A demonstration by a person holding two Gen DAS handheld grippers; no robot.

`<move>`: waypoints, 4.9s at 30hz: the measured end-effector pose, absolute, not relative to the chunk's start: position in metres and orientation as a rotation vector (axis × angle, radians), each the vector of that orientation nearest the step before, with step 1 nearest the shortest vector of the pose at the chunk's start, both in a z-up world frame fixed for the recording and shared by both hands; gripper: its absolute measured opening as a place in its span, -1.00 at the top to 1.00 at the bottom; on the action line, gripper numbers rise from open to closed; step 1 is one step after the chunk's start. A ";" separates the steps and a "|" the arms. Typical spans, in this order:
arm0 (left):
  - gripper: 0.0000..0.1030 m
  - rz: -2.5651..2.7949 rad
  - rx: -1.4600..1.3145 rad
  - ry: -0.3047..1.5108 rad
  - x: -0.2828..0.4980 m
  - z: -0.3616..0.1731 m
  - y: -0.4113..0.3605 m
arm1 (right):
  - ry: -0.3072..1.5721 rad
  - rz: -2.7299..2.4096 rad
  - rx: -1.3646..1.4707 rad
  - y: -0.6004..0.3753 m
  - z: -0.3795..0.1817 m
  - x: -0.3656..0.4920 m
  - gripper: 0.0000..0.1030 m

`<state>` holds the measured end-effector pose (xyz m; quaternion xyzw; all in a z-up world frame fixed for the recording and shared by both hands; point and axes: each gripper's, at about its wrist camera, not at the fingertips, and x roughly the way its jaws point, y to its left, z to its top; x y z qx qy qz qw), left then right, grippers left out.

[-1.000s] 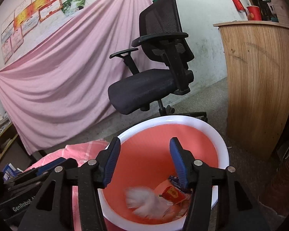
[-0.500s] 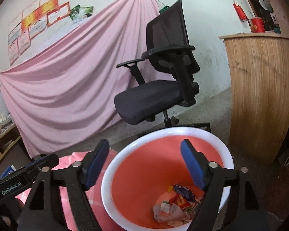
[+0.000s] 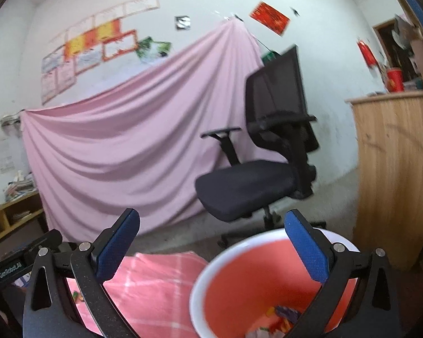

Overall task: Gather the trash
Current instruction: 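Move both tools back over the green battery and brown ring, then grasp the green battery with the left tool while the right tool grasps the brown ring, then lift battery and ring and carry both over the orange bucket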

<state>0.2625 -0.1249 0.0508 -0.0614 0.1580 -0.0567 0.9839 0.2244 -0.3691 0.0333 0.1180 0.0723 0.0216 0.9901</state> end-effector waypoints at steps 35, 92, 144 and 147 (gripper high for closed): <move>-0.98 0.147 -0.080 0.268 0.211 0.004 0.011 | 0.116 0.340 -0.155 -0.211 0.014 0.235 -1.00; 0.86 -0.101 -0.085 0.934 0.301 -0.054 0.021 | 0.904 0.718 -0.237 -0.135 -0.064 0.333 -0.14; 0.86 -0.436 0.021 0.212 0.240 0.082 -0.195 | 0.009 0.141 0.022 -0.354 0.059 0.208 0.48; 0.86 -0.470 0.024 0.231 0.244 0.078 -0.219 | 0.039 0.105 0.045 -0.373 0.054 0.213 0.48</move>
